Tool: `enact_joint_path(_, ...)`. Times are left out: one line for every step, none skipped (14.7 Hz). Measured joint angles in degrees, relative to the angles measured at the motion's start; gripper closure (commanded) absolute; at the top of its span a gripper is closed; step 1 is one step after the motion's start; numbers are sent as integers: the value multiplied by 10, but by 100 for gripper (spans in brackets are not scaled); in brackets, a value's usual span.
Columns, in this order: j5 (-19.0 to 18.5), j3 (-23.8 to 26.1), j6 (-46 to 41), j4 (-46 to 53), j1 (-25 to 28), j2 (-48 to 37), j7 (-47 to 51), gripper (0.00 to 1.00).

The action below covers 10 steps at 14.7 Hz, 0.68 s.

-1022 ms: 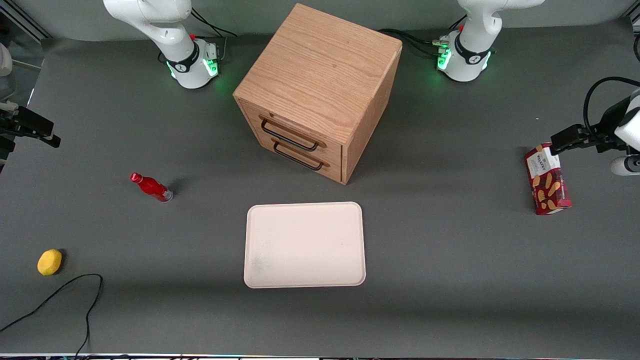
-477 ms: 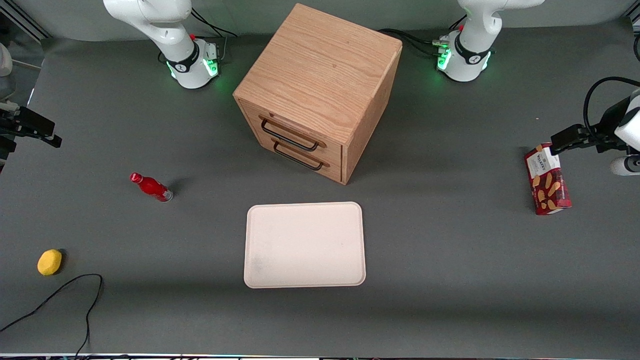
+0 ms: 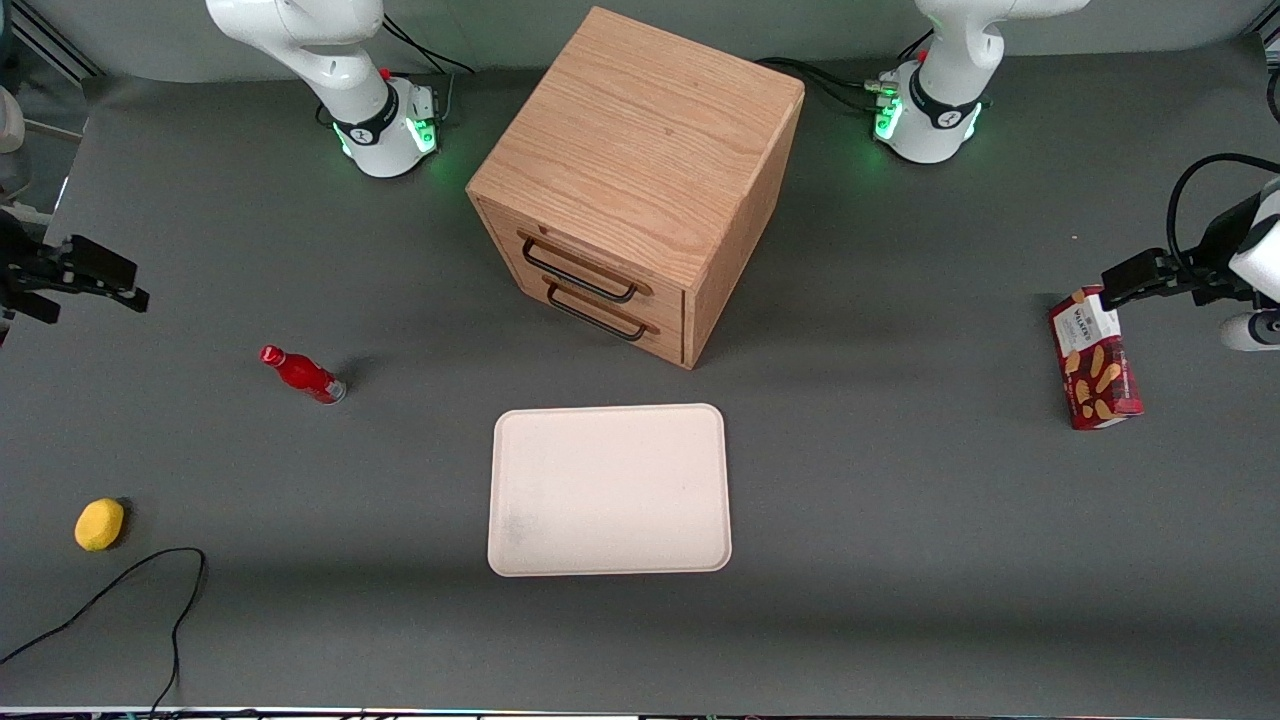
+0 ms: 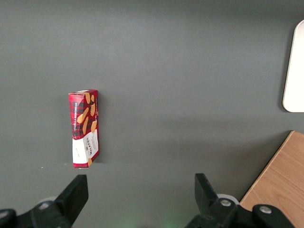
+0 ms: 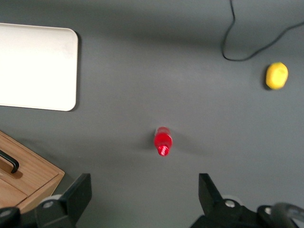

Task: Open upper drawer
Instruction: 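Move the right gripper toward the upper drawer's black handle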

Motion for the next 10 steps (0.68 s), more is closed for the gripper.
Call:
enact_joint_path(0,1,8,0,13,6,0,0)
enact_joint_path(0,1,15,1,26,11,0,0)
enact_joint_path(0,1,20,3,40,16,0,0)
enact_joint_path(0,1,21,6,55,21,0,0)
enact_joint_path(0,2,21,10,69,25,0,0)
enact_joint_path(0,2,21,13,84,26,0,0)
enact_joint_path(0,2,21,15,99,27,0,0)
enact_joint_path(0,2,21,16,115,28,0,0)
enact_joint_path(0,2,21,17,132,28,0,0)
enact_joint_path(0,3,21,18,151,28,0,0)
